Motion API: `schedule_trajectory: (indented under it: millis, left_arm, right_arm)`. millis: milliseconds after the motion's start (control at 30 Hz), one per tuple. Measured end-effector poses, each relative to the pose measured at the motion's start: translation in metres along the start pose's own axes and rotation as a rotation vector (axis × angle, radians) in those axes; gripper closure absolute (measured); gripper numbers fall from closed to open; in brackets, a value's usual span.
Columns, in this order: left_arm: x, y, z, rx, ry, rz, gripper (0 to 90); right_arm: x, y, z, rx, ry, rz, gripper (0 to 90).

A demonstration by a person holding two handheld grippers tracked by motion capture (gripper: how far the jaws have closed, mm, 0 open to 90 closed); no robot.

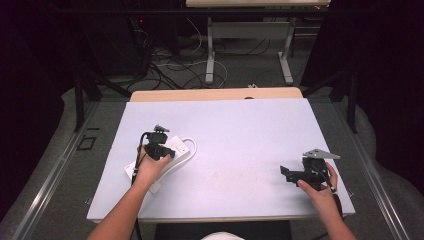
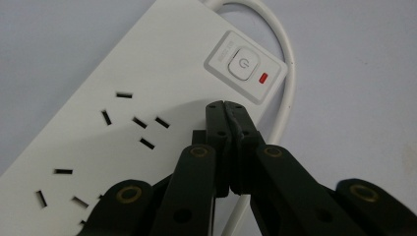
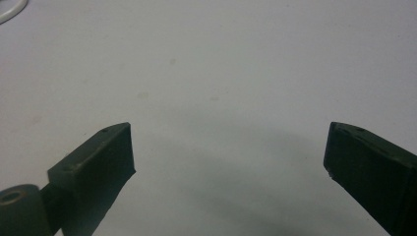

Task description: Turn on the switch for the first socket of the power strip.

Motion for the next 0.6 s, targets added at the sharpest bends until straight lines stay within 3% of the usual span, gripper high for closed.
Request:
schedule_trajectory:
  millis: [600]
  left_arm:
    - [0.0015,0.0003,0.0023,0.022,-0.02,-0.009,89.3]
  right_arm:
    - [-0.0004,0.0003,0.0012,0.006,-0.003,-0.008,4.4]
Point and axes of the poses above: each handheld gripper's, and its own axes: y roughly backward along the jaws, x roughly out of its top, z roughly to its right, the point moved 3 cm from there along -y, roughly forward along the jaws, and after that the axes turned 8 degrees about x, right-handed, at the moved point
